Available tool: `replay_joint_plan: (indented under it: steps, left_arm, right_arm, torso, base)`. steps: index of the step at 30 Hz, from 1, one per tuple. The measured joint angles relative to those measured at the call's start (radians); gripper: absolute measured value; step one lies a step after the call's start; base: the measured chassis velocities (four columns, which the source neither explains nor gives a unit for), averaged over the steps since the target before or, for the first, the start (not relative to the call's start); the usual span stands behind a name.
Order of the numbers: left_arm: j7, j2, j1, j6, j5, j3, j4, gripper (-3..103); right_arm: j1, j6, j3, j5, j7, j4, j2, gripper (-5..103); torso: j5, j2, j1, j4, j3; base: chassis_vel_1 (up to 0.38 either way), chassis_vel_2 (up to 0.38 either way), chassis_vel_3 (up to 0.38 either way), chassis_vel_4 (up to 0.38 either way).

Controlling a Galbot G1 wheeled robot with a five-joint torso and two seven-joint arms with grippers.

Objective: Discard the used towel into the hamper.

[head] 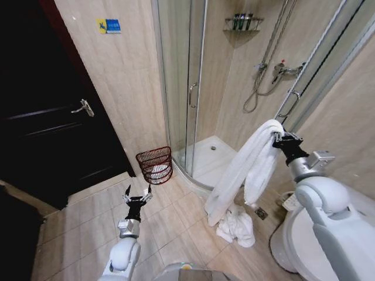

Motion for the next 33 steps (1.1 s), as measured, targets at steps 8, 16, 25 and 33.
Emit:
replay_joint_plan:
  steps: [8, 16, 25, 33]
  left_arm:
    - [0.001, 0.004, 0.003, 0.004, 0.002, 0.000, -0.008, 100]
    - [0.005, 0.004, 0.000, 0.019, -0.005, 0.001, -0.012, 100]
    - [0.019, 0.001, 0.002, 0.025, -0.005, 0.001, -0.018, 100]
    - [0.019, 0.000, 0.005, 0.026, -0.003, 0.001, -0.022, 100]
  right_arm:
    - [-0.013, 0.005, 0.003, -0.012, -0.006, 0.001, 0.020, 7]
    - [-0.027, 0.011, 0.010, -0.018, -0.006, 0.003, 0.023, 7]
    - [-0.029, 0.017, 0.007, -0.018, -0.004, 0.006, 0.025, 7]
    - [-0.031, 0.020, 0.006, -0.019, -0.005, 0.010, 0.028, 7]
  torso:
    - [0.0000, 0.000, 0.000, 0.0000, 0.000]
    - [0.0000, 0.000, 0.000, 0.0000, 0.000]
    - [0.0000, 0.000, 0.000, -0.0001, 0.000]
    - [0.0000, 0.000, 0.000, 0.0000, 0.000]
  base:
    - [0.000, 0.000, 0.000, 0.000]
    - [0.000, 0.000, 0.000, 0.000]
    - [0.000, 0.000, 0.000, 0.000]
    - [0.042, 0.042, 0.030, 0.040]
